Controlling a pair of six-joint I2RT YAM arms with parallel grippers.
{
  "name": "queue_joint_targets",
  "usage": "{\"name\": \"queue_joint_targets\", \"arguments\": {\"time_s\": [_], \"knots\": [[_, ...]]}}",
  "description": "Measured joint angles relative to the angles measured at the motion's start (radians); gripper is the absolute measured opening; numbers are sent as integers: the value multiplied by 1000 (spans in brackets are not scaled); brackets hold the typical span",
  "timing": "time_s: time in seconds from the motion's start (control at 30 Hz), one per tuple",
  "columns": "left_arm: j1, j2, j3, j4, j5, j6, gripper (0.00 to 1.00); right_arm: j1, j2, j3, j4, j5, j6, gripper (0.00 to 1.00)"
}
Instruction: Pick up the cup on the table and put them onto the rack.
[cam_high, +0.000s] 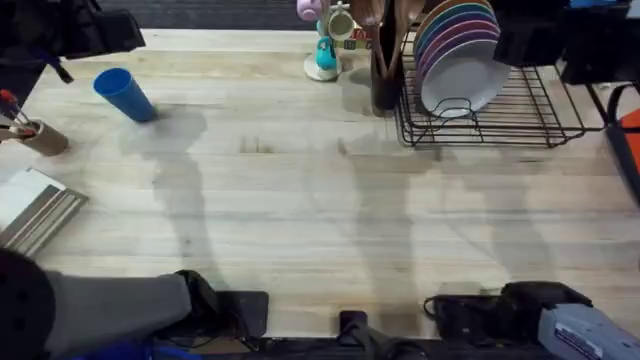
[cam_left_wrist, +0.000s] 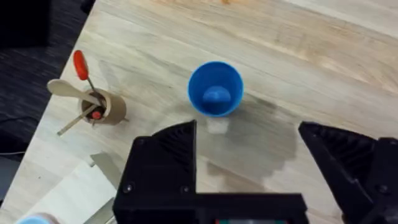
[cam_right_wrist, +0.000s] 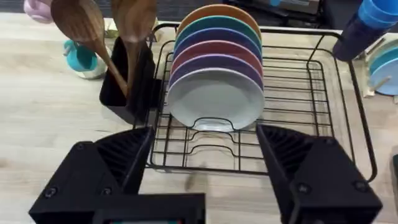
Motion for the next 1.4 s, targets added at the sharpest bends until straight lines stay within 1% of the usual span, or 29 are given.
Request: {"name": "queue_joint_targets", "arguments": {"time_s": [0.07, 0.1, 0.23, 0.37, 0.93, 1.13, 1.23, 1.27, 1.4], "knots": [[0, 27, 0, 14, 1, 2, 994, 0, 0, 0, 0, 0, 0, 992], [0, 86, 0, 45, 1, 2, 993, 0, 0, 0, 0, 0, 0, 992], [0, 133, 0, 76, 1, 2, 993, 0, 0, 0, 0, 0, 0, 992], [0, 162, 0, 100, 2, 2, 993, 0, 0, 0, 0, 0, 0, 992], [-1, 284, 0, 147, 71, 2, 993, 0, 0, 0, 0, 0, 0, 992], [-21, 314, 0, 163, 81, 2, 995, 0, 0, 0, 0, 0, 0, 992], [-36, 322, 0, 164, 89, 2, 915, 0, 0, 0, 0, 0, 0, 992], [-46, 333, 0, 166, 93, 8, 695, 0, 0, 0, 0, 0, 0, 992], [-47, 342, 0, 171, 93, 10, 472, 0, 0, 0, 0, 0, 0, 992]]}}
